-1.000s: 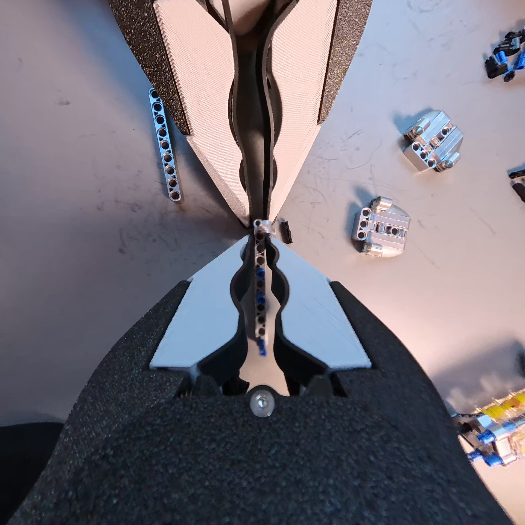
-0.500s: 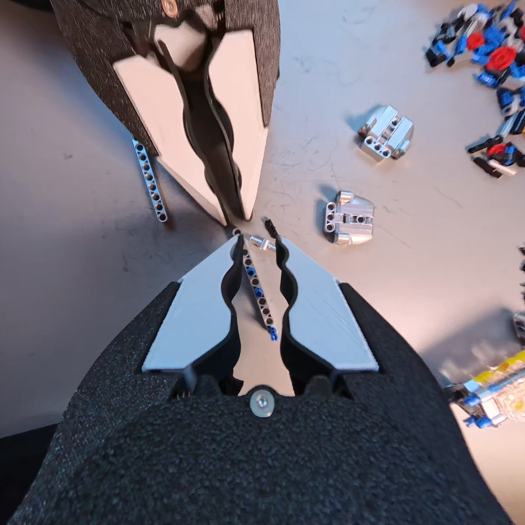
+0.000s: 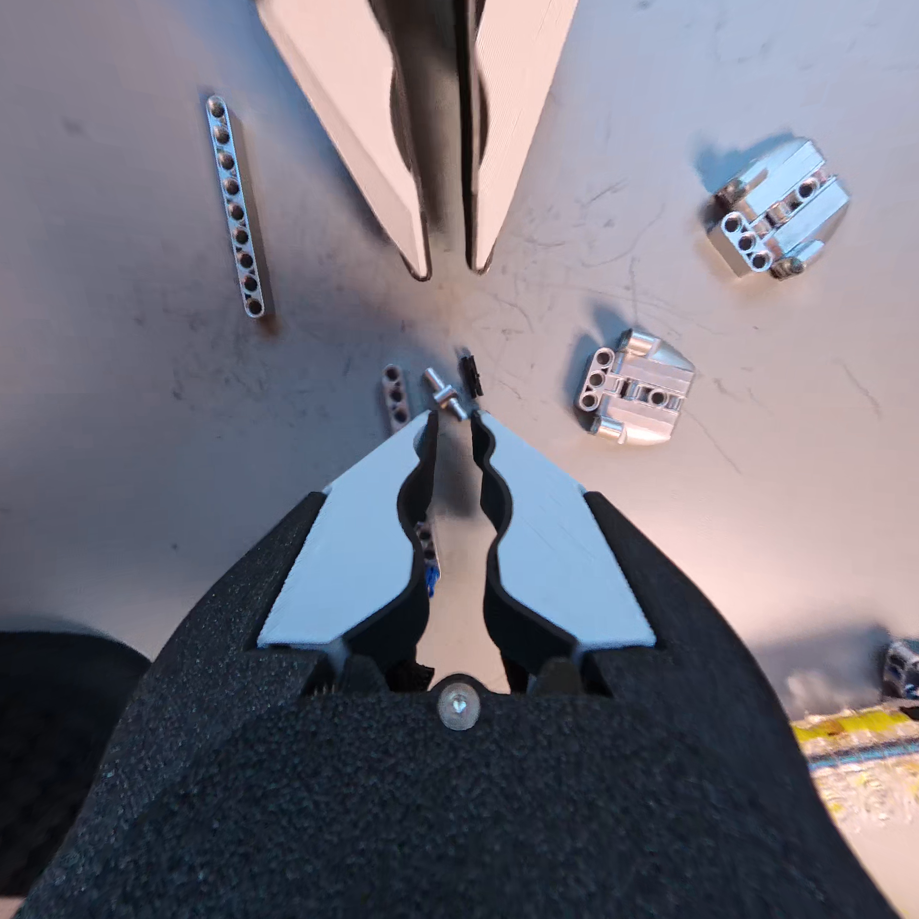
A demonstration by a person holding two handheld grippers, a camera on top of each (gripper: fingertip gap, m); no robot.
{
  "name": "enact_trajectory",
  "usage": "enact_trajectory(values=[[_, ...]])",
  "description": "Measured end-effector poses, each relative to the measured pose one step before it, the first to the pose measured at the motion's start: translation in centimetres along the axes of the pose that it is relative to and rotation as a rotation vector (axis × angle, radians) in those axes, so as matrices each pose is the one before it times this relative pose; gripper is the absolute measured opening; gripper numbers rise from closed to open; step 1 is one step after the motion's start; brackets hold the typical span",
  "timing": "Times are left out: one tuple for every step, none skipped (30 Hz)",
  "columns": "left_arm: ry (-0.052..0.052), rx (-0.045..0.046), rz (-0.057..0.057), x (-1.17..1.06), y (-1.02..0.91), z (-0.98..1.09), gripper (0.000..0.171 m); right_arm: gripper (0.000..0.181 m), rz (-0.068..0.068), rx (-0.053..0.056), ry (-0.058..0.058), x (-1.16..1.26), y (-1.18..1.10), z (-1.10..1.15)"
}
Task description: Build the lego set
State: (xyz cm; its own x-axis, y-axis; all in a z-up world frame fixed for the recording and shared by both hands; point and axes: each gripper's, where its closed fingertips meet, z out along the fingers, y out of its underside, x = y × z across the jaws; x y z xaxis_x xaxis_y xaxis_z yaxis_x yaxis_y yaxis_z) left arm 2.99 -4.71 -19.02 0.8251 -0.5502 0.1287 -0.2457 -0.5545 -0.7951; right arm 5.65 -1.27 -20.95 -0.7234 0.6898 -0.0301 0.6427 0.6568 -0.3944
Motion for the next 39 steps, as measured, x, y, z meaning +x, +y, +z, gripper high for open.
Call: enact_trajectory(values=[[0.0023,0.00329,-0.0055,-0.033,-0.046,-0.084,0.010,0.012,-0.0166,0.0149,0.0000,-0.017,-0.253,-0.059],[0.0017,0.00146,-0.0042,-0.032,-0.018,-0.047,0.010,0.012,0.0036,-0.0024,-0.0118,-0.159,0.021,0.020],[0.0020,0.00160,-0.0025,0.007,-0.027,-0.026,0.010,0.011,0.0035,0.0012,0.0008,0.010,0.014,0.059],[0.0053,0.00122,-0.0015,0.066,-0.026,0.016,0.010,0.009,-0.0042,0.0068,0.0083,0.080,-0.035,0.033],[0.0056,0.00011,-0.0010,0.107,-0.022,0.034,0.010,0.007,-0.0071,0.0028,0.0124,0.100,0.015,-0.003],[0.0031,-0.00209,0.0013,0.092,0.021,0.062,0.010,0.004,-0.0111,0.0010,0.0081,-0.008,0.021,0.003],[0.0015,-0.00481,0.0039,0.078,0.082,0.088,0.011,0.003,-0.0112,0.0004,0.0026,-0.097,0.015,0.004],[-0.0001,-0.00615,0.0053,0.081,0.103,0.082,0.011,0.003,-0.0064,-0.0008,0.0008,-0.134,-0.010,-0.008],[-0.0009,-0.00535,0.0064,0.085,0.091,0.092,0.011,0.003,-0.0057,0.0005,-0.0007,-0.160,-0.025,0.010],[-0.0010,-0.00241,0.0063,0.096,0.015,0.077,0.011,0.003,-0.0075,0.0019,0.0032,-0.143,-0.055,-0.043],[-0.0029,-0.00028,0.0060,0.065,-0.029,0.057,0.011,0.003,-0.0102,0.0046,0.0074,-0.128,-0.134,-0.152],[-0.0010,0.00068,0.0083,0.102,-0.037,0.044,0.011,0.003,-0.0095,0.0054,0.0086,-0.131,-0.212,-0.263],[0.0038,0.00341,0.0122,0.186,-0.092,0.026,0.012,0.003,-0.0068,0.0033,0.0090,-0.156,-0.247,-0.319],[0.0043,0.00712,0.0164,0.244,-0.160,0.018,0.013,0.003,-0.0072,-0.0011,0.0057,-0.218,-0.250,-0.312],[0.0056,0.00886,0.0200,0.317,-0.213,0.009,0.014,0.003,-0.0090,-0.0028,0.0052,-0.253,-0.283,-0.248],[0.0101,0.00682,0.0219,0.420,-0.205,0.041,0.014,0.003,-0.0065,-0.0071,0.0068,-0.214,-0.256,-0.154],[0.0059,0.00063,0.0215,0.371,-0.122,0.084,0.014,0.003,-0.0063,-0.0089,0.0083,-0.144,-0.233,-0.101],[-0.0001,-0.00709,0.0206,0.281,0.019,0.142,0.014,0.003,-0.0076,0.0012,0.0071,-0.152,-0.337,-0.086],[-0.0007,-0.00922,0.0207,0.256,0.062,0.161,0.014,0.003,-0.0050,0.0050,-0.0003,-0.224,-0.358,-0.083],[-0.0030,-0.00201,0.0189,0.202,-0.017,0.115,0.011,0.003,-0.0045,0.0080,-0.0033,-0.247,-0.346,-0.083],[-0.0044,0.00249,0.0148,0.122,-0.073,0.039,0.002,0.003,-0.0022,0.0068,-0.0003,-0.180,-0.256,-0.120],[0.0009,-0.00174,0.0078,0.108,-0.025,0.003,0.002,0.003,0.0004,0.0059,0.0023,-0.110,-0.158,-0.139],[0.0054,0.00002,-0.0013,0.070,-0.025,-0.017,0.002,0.003,0.0080,0.0159,0.0030,-0.061,-0.198,-0.209],[0.0096,0.00901,-0.0073,0.088,-0.139,-0.073,0.002,0.003,0.0153,0.0209,0.0008,-0.068,-0.208,-0.268],[0.0083,0.01432,-0.0076,0.057,-0.224,-0.095,0.002,0.003,0.0147,0.0260,0.0073,0.033,-0.239,-0.307],[0.0067,0.01590,-0.0068,0.024,-0.254,-0.113,0.002,0.003,0.0159,0.0362,0.0105,0.049,-0.352,-0.364],[0.0062,0.02066,-0.0061,0.012,-0.327,-0.133,0.001,0.003,0.0203,0.0535,0.0133,0.094,-0.576,-0.414],[0.0039,0.02967,-0.0057,0.001,-0.468,-0.171,0.001,0.003,0.0231,0.0653,0.0162,0.127,-0.707,-0.468],[0.0091,0.03358,-0.0065,0.074,-0.545,-0.207,0.001,0.003,0.0214,0.0600,0.0112,0.032,-0.579,-0.440],[0.0119,0.03374,-0.0044,0.146,-0.559,-0.205,0.001,0.004,0.0186,0.0500,0.0091,-0.024,-0.395,-0.376],[0.0088,0.03243,-0.0006,0.129,-0.535,-0.178,0.001,0.005,0.0165,0.0418,0.0079,-0.051,-0.284,-0.306],[0.0087,0.02502,0.0006,0.156,-0.425,-0.115,0.001,0.006,0.0161,0.0330,0.0049,-0.102,-0.215,-0.224],[0.0087,0.01600,0.0008,0.159,-0.274,-0.044,0.001,0.006,0.0146,0.0224,-0.0010,-0.186,-0.103,-0.137],[0.0070,0.00943,0.0019,0.145,-0.158,0.008,0.001,0.008,0.0091,0.0125,-0.0005,-0.177,-0.024,-0.047],[0.0054,0.00754,0.0037,0.142,-0.106,0.045,0.001,0.008,0.0014,0.0029,0.0052,-0.080,0.081,-0.016],[0.0058,0.00760,0.0023,0.151,-0.110,0.052,0.001,0.008,-0.0026,-0.0055,0.0025,-0.086,0.169,0.027],[0.0076,0.00306,0.0009,0.177,-0.075,0.063,0.001,0.007,-0.0028,-0.0024,-0.0030,-0.148,0.085,0.037],[0.0049,-0.00270,0.0018,0.123,0.030,0.071,0.001,0.007,0.0010,-0.0009,-0.0048,-0.151,0.051,0.052],[0.0003,-0.00692,0.0028,0.067,0.123,0.094,0.001,0.007,-0.0002,-0.0061,-0.0024,-0.073,0.111,0.082]])
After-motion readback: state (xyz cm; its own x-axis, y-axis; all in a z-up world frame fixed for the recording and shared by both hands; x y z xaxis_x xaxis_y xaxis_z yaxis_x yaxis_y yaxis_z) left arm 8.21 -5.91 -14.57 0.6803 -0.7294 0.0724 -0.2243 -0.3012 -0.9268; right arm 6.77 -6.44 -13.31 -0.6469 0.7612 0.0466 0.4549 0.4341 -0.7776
